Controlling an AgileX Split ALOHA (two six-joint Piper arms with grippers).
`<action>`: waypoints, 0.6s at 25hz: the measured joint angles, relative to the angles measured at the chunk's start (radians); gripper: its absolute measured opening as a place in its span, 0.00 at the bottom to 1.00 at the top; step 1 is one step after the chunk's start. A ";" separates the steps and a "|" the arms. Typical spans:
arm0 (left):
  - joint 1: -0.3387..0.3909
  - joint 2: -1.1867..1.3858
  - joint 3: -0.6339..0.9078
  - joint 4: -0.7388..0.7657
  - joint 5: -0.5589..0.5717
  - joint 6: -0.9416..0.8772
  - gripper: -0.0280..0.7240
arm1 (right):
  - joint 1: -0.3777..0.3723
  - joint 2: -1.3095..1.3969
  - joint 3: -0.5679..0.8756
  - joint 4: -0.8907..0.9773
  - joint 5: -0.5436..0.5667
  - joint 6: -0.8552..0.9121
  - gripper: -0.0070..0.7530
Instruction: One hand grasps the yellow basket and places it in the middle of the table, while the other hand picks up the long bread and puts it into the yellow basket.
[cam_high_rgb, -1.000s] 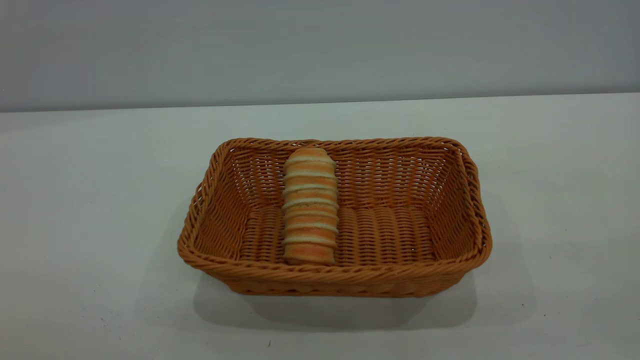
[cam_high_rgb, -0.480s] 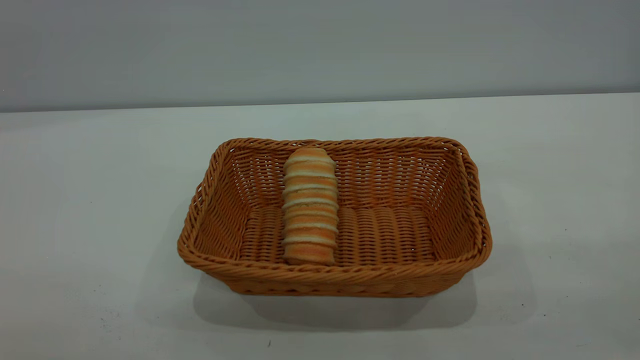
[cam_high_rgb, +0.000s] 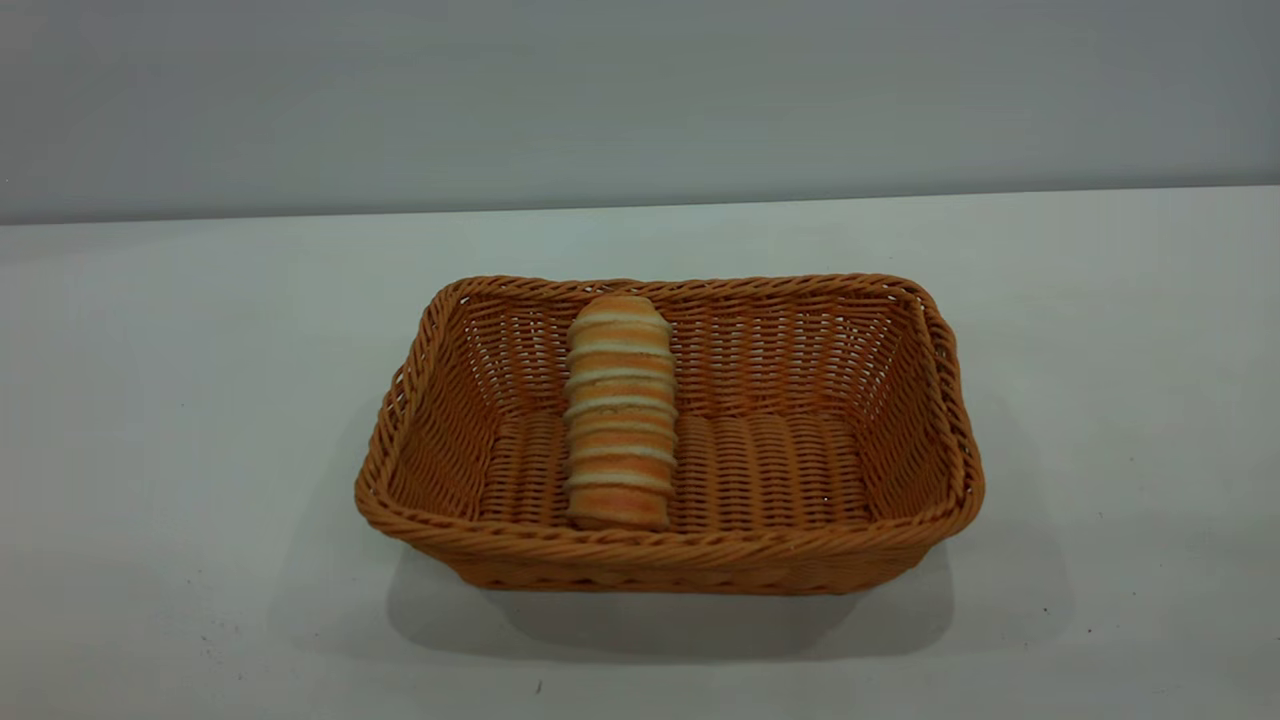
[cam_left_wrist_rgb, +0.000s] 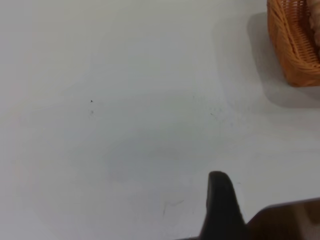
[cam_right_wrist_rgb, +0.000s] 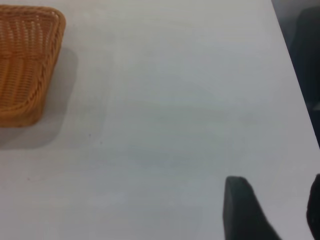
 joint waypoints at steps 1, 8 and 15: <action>0.000 0.000 0.000 0.000 0.000 0.000 0.75 | 0.000 -0.001 0.000 0.000 0.000 -0.001 0.46; 0.000 0.000 0.000 0.000 0.000 -0.001 0.75 | 0.000 -0.002 0.000 0.001 0.000 -0.001 0.38; 0.000 0.000 0.000 0.000 0.000 -0.001 0.75 | 0.000 -0.002 0.000 0.001 0.000 -0.001 0.32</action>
